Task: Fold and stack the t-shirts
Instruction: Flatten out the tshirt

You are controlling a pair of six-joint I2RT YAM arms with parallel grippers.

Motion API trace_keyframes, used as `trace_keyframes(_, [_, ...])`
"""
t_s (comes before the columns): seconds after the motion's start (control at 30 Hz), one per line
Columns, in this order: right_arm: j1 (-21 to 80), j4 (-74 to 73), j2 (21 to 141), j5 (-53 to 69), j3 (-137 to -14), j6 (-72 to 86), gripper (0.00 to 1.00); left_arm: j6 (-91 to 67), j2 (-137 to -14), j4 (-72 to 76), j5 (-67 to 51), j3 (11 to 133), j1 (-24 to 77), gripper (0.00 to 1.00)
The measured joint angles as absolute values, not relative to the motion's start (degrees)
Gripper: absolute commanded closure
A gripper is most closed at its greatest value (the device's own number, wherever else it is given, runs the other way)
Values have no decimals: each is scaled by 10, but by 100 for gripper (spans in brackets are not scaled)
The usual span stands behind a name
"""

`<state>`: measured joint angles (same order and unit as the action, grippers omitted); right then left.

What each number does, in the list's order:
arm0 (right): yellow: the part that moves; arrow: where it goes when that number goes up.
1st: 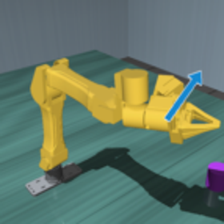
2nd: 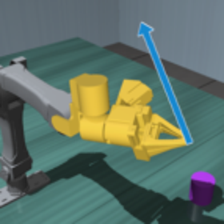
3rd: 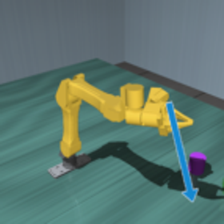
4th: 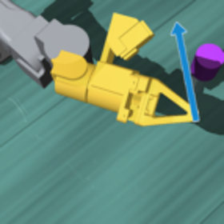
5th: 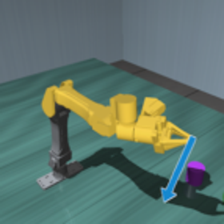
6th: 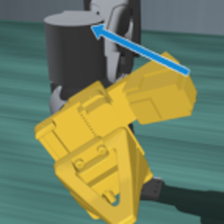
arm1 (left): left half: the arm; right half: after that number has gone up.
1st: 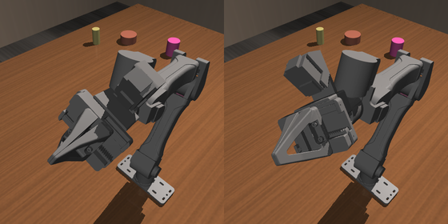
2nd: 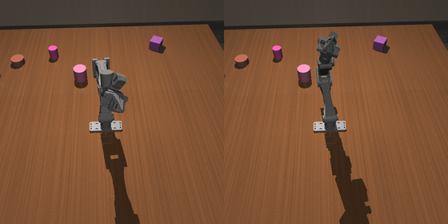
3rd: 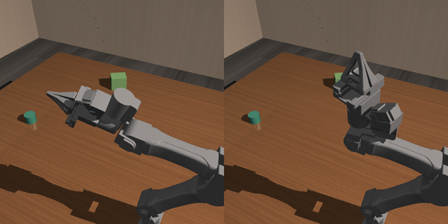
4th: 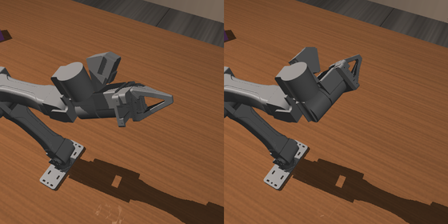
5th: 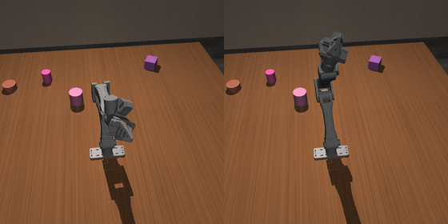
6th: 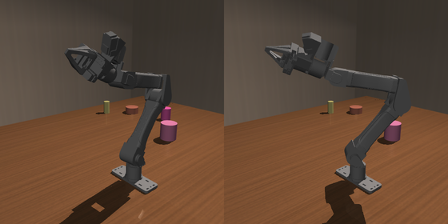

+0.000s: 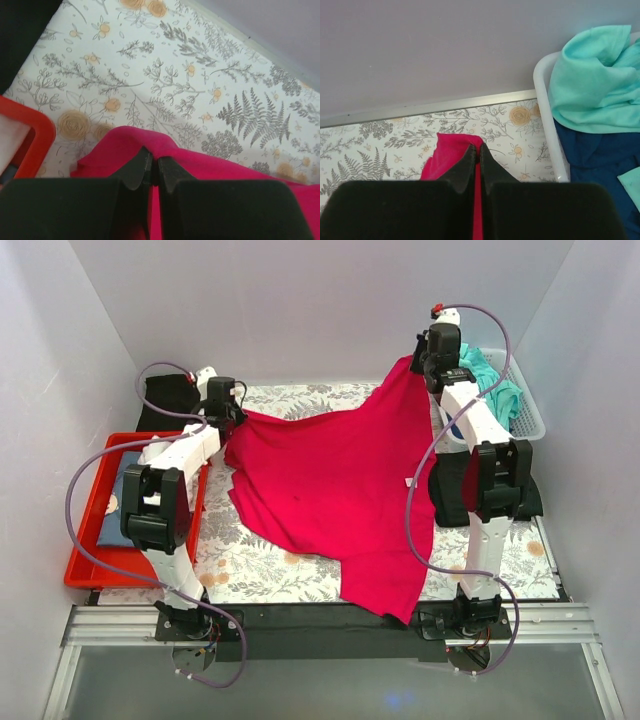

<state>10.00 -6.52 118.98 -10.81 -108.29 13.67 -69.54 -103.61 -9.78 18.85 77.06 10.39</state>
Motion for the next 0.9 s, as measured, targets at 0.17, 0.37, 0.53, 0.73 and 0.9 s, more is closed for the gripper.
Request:
trace_keyframes(0.17, [100,-70,1207,-112,-1142,132,99,-694,-1051,-107,168,858,89,100])
trace_keyframes(0.37, [106,-78,1160,-113,-1144,117,99,-678,-1029,-103,144,941,84,100])
trace_keyframes(0.53, [124,-88,1059,-119,-1144,92,99,-659,-963,-129,130,941,83,100])
trace_keyframes(0.73, [147,-110,942,-120,-1181,65,99,-637,-822,-157,127,911,83,100])
trace_keyframes(0.9, [156,-145,868,-120,-1234,39,99,-619,-688,-169,128,873,83,100])
